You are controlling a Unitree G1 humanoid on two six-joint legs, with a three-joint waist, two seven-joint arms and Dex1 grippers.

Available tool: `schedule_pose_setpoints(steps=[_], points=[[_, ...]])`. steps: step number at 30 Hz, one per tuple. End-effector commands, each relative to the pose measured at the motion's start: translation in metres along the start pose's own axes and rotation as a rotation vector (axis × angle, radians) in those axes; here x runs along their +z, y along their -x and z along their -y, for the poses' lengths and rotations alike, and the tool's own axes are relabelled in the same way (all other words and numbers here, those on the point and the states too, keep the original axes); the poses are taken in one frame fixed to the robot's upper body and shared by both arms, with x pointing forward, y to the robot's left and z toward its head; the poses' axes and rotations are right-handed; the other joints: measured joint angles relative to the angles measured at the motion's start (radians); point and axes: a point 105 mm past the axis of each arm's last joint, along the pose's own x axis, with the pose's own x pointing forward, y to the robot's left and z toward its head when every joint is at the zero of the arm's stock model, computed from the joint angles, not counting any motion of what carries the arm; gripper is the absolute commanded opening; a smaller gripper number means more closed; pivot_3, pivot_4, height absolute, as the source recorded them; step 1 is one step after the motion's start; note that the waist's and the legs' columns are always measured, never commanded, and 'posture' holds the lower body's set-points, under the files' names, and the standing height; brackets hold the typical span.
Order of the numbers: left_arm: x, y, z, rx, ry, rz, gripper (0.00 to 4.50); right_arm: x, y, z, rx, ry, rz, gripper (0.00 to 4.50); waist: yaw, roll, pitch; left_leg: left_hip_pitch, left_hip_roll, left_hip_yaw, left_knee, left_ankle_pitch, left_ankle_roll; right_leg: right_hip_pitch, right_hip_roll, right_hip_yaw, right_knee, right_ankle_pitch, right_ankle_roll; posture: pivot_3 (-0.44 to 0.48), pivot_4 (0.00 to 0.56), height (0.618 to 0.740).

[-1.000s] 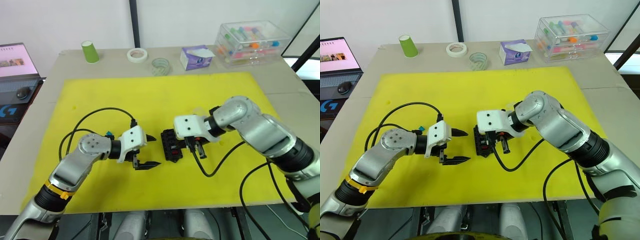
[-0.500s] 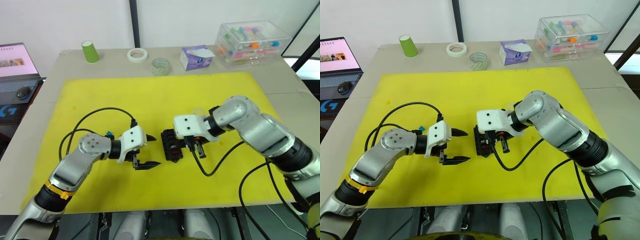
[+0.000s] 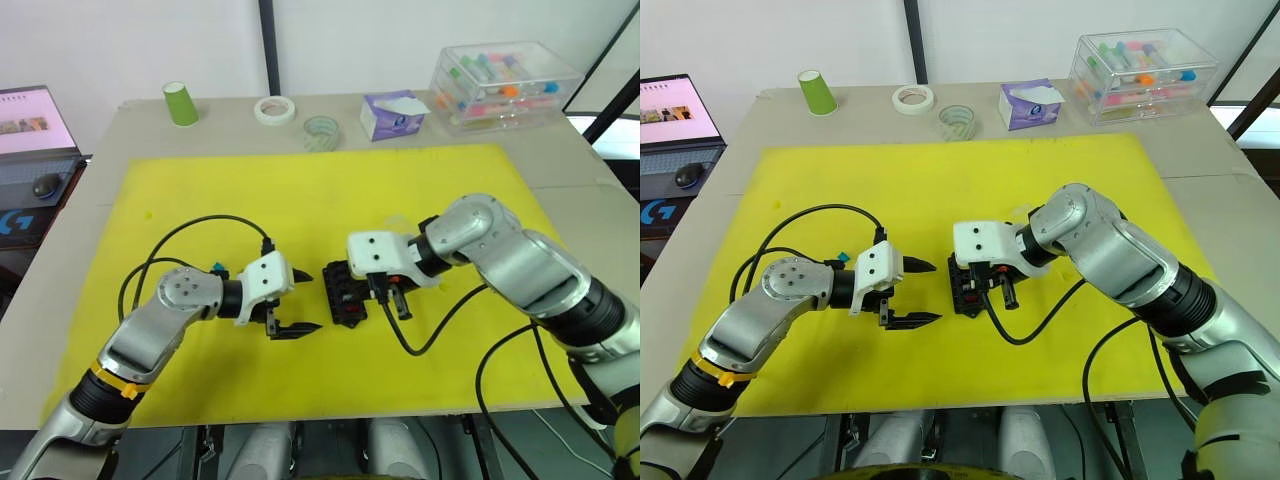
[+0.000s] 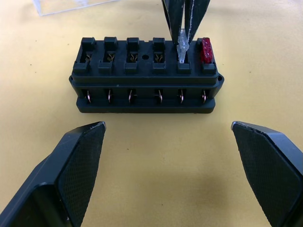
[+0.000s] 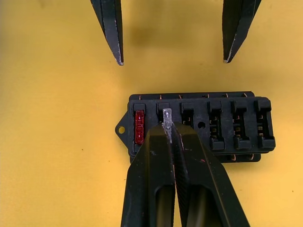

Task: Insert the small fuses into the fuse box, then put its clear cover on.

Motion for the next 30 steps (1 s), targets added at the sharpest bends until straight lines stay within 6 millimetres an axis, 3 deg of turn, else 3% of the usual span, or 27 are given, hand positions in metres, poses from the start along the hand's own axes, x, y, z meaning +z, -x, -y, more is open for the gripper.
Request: schedule_pose_setpoints(steps=[1,12,30], points=[[0.0095,0.0010,0.0015,0.003,-0.043,0.026,4.47,0.0142,0.0080,-0.0007,-0.010,0.050,0.036,0.00,0.000,0.000,0.000,0.000,0.000,0.000,0.000,0.000,0.000,0.000,0.000,0.000,0.000,0.000,0.000,0.000,0.150,0.740],[0.0099,-0.0005,0.0027,0.000,-0.045,0.031,4.47,0.0165,0.0131,0.0037,-0.024,0.054,0.039,0.00,0.000,0.000,0.000,0.000,0.000,0.000,0.000,0.000,0.000,0.000,0.000,0.000,0.000,0.000,0.000,0.000,0.150,0.740],[0.0099,-0.0007,0.0031,0.007,-0.045,0.033,4.47,0.0076,0.0051,-0.0029,0.004,0.010,0.005,0.00,0.000,0.000,0.000,0.000,0.000,0.000,0.000,0.000,0.000,0.000,0.000,0.000,0.000,0.000,0.000,0.000,0.150,0.740]])
